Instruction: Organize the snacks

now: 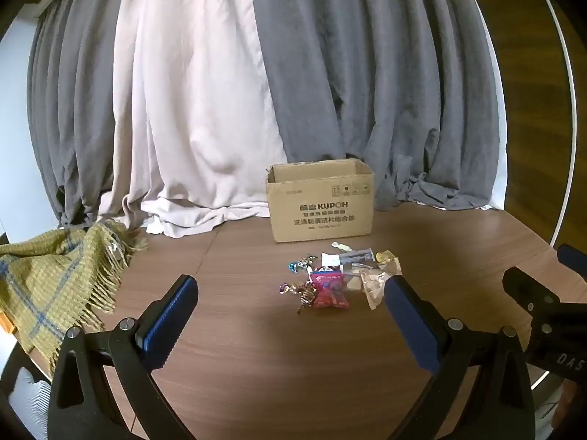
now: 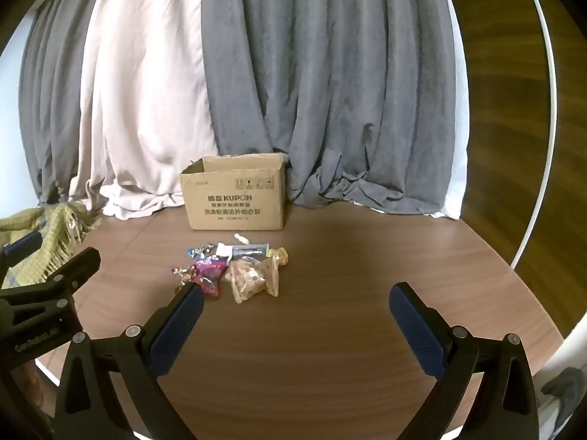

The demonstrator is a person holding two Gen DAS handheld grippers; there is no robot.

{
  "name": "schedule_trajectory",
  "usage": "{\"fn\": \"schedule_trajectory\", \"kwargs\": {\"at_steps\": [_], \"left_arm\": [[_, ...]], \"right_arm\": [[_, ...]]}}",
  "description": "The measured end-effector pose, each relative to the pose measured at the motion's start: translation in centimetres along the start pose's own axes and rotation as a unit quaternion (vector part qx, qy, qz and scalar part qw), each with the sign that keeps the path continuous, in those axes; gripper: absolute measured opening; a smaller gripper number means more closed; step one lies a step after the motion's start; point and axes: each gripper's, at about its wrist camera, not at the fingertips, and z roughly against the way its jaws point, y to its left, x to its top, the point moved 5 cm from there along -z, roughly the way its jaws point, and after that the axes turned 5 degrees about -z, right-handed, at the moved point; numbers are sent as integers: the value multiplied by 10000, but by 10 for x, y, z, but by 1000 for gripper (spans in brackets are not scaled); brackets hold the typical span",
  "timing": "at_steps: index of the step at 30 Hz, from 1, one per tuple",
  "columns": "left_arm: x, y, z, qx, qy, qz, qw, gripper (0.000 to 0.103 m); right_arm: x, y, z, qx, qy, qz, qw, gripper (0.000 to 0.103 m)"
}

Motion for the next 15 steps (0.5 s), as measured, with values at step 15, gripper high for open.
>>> {"fn": "schedule_trajectory", "kwargs": {"at_steps": [15], "left_arm": [[4,3,2,-127,-24,134,9998,103]], "right_arm": [[4,-2,2,10,-13,-103,9999,102]]}}
